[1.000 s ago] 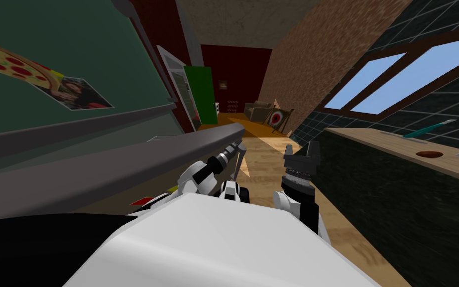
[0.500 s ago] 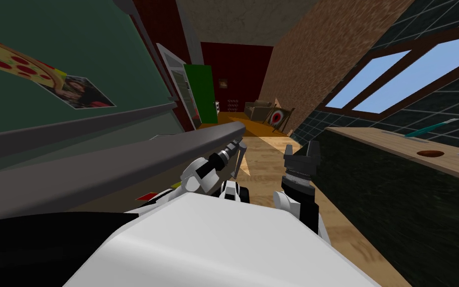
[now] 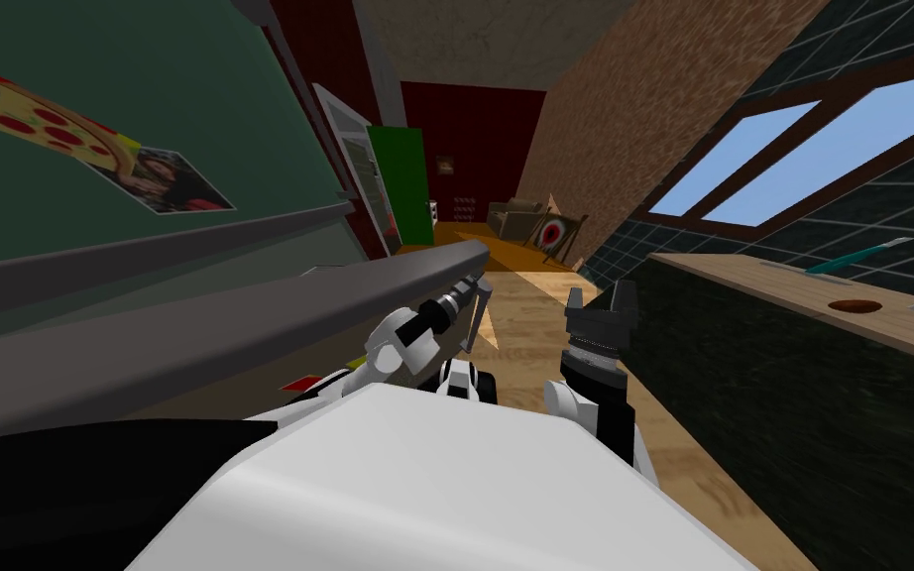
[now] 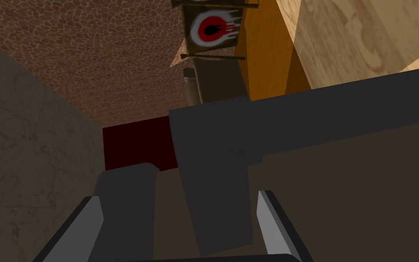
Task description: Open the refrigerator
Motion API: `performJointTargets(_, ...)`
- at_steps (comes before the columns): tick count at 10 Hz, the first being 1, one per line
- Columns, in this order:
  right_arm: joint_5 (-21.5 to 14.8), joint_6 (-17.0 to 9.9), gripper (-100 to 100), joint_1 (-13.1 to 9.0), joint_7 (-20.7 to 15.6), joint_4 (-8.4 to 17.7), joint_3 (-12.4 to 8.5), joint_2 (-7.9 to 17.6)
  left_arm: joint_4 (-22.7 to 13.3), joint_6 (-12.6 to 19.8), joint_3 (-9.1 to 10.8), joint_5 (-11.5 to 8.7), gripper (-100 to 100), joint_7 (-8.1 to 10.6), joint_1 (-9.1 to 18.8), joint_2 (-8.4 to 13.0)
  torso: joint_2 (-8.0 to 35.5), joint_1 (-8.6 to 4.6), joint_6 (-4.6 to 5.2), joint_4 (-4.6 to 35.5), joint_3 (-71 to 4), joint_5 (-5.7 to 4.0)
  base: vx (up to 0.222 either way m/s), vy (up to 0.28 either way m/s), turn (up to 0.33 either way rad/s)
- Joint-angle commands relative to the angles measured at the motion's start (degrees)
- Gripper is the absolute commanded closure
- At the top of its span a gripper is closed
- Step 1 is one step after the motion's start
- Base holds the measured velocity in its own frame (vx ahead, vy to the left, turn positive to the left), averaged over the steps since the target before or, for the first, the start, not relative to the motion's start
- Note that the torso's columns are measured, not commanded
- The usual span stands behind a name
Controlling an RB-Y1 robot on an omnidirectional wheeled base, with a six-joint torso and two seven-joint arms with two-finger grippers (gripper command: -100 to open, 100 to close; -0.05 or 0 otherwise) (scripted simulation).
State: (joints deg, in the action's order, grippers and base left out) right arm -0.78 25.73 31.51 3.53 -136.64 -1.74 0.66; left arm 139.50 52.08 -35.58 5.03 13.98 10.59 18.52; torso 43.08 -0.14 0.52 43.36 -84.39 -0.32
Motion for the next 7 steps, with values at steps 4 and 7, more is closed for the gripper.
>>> performJointTargets(4,0.0,0.0,0,0.0,0.0,0.0,0.0,0.0,0.27,1.71,-0.27,-0.06,0,0.0,-0.31,0.2,-0.47,0.21,-0.54,-0.77,-0.03,0.33,0.0,0.0,0.0)
performJointTargets(7,0.0,0.0,0,0.0,0.0,0.0,0.0,0.0,0.11,1.85,-0.37,-0.12,0,0.02,-0.44,0.24,-0.77,0.19,-0.53,-1.03,-0.17,0.34,0.0,0.0,0.0)
